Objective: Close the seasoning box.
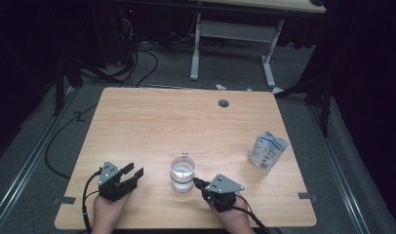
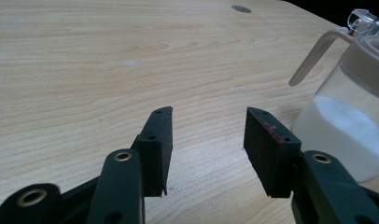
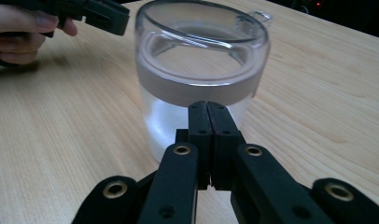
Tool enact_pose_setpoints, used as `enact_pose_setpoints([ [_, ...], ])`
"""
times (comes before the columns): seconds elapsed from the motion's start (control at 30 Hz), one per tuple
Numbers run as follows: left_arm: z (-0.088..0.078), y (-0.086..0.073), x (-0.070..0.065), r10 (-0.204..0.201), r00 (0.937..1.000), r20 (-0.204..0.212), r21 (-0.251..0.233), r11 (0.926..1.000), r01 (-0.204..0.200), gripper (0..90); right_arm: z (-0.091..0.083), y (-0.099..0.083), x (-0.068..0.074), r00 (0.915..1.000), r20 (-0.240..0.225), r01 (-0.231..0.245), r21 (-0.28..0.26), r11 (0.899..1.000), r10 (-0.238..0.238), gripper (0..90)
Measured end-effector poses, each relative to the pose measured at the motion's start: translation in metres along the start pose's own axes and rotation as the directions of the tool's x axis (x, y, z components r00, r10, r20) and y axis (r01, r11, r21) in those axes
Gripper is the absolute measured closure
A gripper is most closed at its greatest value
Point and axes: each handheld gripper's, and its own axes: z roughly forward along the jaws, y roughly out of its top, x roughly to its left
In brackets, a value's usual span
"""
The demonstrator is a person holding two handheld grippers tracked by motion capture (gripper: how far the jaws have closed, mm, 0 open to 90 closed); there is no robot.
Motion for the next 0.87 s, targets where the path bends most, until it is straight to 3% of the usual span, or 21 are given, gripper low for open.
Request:
enact_pose_setpoints([
  [0.1, 0.001, 0.0, 0.0, 0.0, 1.0, 0.004, 0.0, 1.0, 0.0, 52.6, -0.007, -0.004, -0.01, 0.9993, 0.027, -0.026, -0.003, 1.0, 0.026, 86.7],
  [0.23, 0.003, -0.001, 0.001, 0.018, 0.9998, 0.001, 0.011, 0.9998, -0.018, 52.6, -0.017, -0.018, -0.034, 0.9929, 0.099, -0.068, 0.017, 0.998, 0.066, 77.7],
  [0.3, 0.001, -0.002, 0.003, 0.014, 0.9999, 0.001, 0.011, 0.9998, -0.014, 52.6, -0.023, -0.026, -0.049, 0.9844, 0.15, -0.096, 0.017, 0.995, 0.093, 71.2],
  [0.43, -0.002, -0.002, 0.008, 0.013, 0.9998, -0.013, 0.016, 0.9998, -0.013, 52.2, -0.04, -0.046, -0.08, 0.9668, 0.209, -0.153, 0.008, 0.988, 0.148, 57.3],
  [0.57, -0.006, 0.0, 0.01, 0.016, 0.9995, -0.027, 0.006, 0.9999, -0.016, 51.9, -0.06, -0.064, -0.099, 0.9481, 0.272, -0.178, 0.027, 0.984, 0.164, 54.1],
  [0.63, -0.006, 0.0, 0.009, 0.004, 0.9996, -0.027, 0.003, 1.0, -0.004, 51.8, -0.066, -0.069, -0.103, 0.9413, 0.288, -0.189, 0.019, 0.982, 0.176, 54.1],
  [0.73, -0.003, -0.002, 0.007, 0.016, 0.9994, -0.031, 0.02, 0.9997, -0.016, 51.6, -0.068, -0.072, -0.109, 0.936, 0.284, -0.219, 0.008, 0.976, 0.208, 53.8],
  [0.87, -0.004, 0.0, 0.007, 0.018, 0.9991, -0.039, 0.011, 0.9998, -0.017, 51.5, -0.066, -0.071, -0.111, 0.9402, 0.277, -0.209, 0.012, 0.978, 0.198, 53.9],
])
